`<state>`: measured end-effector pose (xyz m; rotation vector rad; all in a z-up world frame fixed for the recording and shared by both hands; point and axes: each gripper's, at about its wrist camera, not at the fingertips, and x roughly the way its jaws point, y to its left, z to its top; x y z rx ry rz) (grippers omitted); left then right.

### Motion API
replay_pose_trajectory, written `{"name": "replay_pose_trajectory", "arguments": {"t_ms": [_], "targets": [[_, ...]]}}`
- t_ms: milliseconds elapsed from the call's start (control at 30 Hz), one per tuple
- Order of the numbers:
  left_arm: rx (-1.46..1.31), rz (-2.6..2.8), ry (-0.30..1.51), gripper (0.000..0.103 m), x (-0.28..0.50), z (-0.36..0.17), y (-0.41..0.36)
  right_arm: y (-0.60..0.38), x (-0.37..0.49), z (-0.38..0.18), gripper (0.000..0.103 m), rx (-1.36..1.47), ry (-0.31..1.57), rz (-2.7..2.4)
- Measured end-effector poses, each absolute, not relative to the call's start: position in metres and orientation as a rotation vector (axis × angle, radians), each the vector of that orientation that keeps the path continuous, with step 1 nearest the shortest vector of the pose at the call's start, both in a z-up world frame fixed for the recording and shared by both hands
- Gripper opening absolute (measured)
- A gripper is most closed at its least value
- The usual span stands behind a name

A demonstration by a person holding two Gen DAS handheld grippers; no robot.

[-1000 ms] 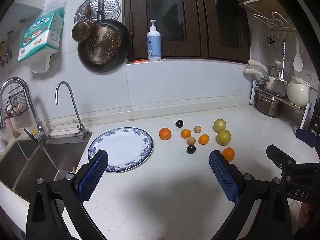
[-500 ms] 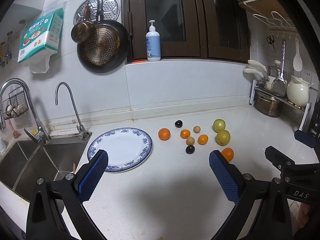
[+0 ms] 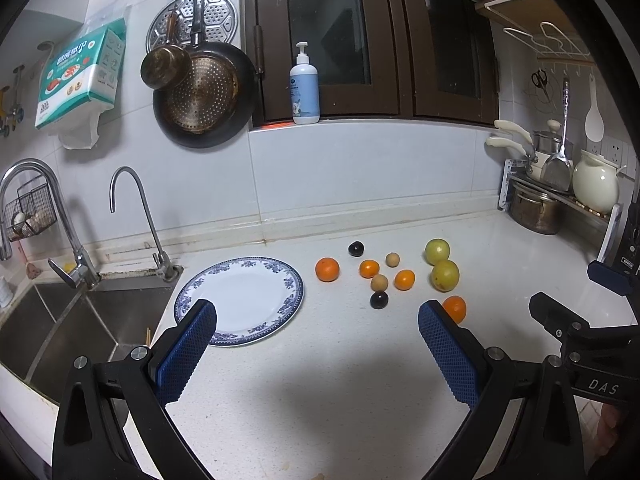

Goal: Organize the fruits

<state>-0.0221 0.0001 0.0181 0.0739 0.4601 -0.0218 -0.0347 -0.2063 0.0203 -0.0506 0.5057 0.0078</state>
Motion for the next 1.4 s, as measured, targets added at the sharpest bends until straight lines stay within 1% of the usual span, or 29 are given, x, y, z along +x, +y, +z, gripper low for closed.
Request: {"name": "replay_pose_trajectory", "arguments": {"t_ms": [667,1133,1300,1400], "targets": [[0.094,-0.100,0.497,0.102,-0.001,0.010,0.005,-0.203,-0.027,0.016,0.102,-0.035,0.540,-0.020],[0.205,-0.304,0.520,0.088,0.052,-0.007,0.001,-0.188,0.001,-0.006,0.102,-0.003,0.598,-0.114],[0.220,-0.385,0.556,0.084,0.079,-0.022,-0.005,-0.184,0.018,-0.017,0.097,0.016,0.628,-0.133],[0.219,-0.419,0.592,0.079,0.096,-0.032,-0.009,-0.184,0.030,-0.025,0.092,0.027,0.650,-0.137]]}}
